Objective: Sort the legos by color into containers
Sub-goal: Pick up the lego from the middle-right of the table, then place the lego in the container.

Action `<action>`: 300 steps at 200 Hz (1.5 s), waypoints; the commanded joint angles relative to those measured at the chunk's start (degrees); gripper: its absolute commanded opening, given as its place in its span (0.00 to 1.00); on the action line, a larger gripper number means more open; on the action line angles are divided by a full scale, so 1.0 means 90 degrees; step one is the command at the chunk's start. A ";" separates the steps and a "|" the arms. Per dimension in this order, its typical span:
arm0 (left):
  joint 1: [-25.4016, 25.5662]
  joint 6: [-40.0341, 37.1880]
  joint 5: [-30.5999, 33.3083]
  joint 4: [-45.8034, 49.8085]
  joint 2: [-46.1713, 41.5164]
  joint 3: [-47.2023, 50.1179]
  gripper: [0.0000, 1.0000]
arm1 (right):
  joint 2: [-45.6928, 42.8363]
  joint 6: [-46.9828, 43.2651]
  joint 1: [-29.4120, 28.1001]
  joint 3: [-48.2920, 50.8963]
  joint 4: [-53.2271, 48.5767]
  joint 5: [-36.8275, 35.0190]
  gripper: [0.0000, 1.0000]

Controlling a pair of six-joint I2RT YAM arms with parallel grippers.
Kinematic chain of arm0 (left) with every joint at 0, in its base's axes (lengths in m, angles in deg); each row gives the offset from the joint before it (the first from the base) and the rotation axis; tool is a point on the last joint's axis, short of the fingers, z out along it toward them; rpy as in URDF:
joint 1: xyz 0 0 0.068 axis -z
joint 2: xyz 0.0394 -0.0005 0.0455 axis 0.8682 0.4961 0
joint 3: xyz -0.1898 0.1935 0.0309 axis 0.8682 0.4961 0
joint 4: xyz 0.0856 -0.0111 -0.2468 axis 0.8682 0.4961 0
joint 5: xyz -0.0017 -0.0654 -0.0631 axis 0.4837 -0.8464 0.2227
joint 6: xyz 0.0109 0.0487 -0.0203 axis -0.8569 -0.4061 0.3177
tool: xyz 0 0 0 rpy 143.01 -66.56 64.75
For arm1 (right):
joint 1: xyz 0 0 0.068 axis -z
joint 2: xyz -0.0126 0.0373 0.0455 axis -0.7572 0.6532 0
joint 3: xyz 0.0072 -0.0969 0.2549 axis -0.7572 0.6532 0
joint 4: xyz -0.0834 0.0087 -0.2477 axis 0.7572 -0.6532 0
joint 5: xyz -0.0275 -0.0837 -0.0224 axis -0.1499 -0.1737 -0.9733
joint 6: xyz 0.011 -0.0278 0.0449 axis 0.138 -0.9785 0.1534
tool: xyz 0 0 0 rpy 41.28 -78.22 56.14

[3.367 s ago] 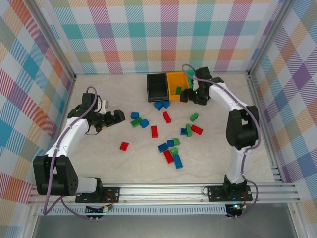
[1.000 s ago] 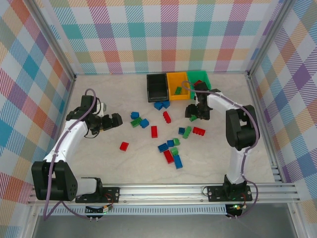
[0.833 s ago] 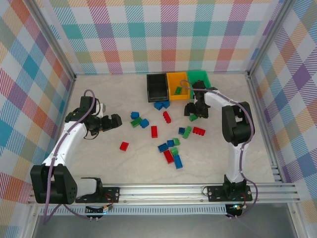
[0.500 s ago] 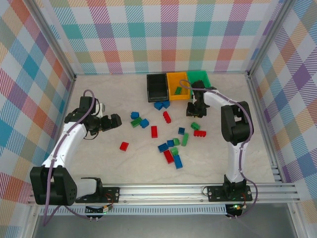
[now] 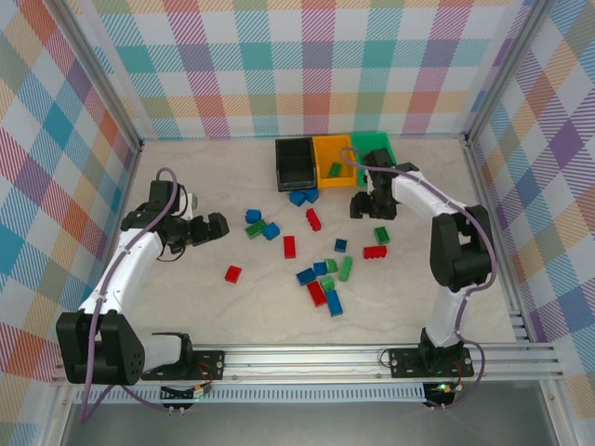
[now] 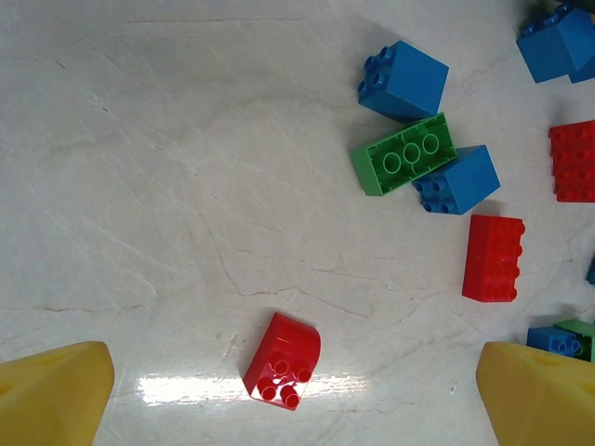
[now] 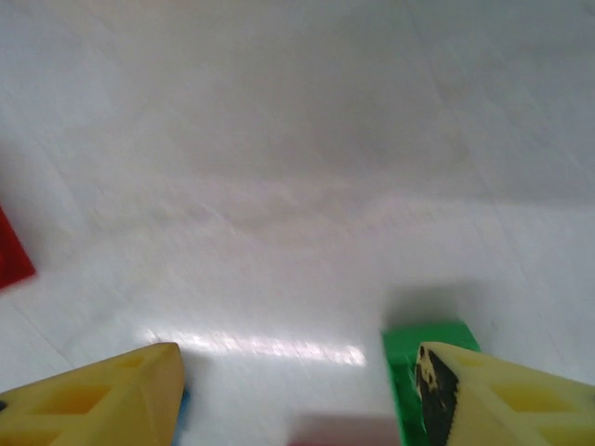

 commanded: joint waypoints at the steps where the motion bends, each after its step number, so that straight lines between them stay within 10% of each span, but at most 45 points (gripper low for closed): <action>1: 0.0018 0.0226 -0.0193 -0.0140 -0.0012 0.0106 1.00 | -0.0188 -0.0197 0.0112 0.0474 -0.0323 -0.0446 0.69; 154: 0.0021 -0.0116 0.0068 0.0308 -0.0088 0.0074 1.00 | 0.0594 -0.0322 0.0128 -0.0079 -0.0107 0.0205 0.17; 233: 0.0033 -0.0080 0.0088 0.0227 -0.0102 0.0132 1.00 | 0.1830 0.0267 0.0126 -0.3253 0.0086 0.1820 0.21; 266: 0.0033 -0.0109 0.0317 0.0324 -0.0266 0.0170 1.00 | 0.3146 0.0435 0.0113 -0.5639 -0.0622 0.1751 0.62; 300: 0.0026 -0.0129 0.0519 0.0349 -0.0472 0.0258 1.00 | 0.2899 0.0356 -0.0007 -0.5151 -0.0587 0.1820 0.69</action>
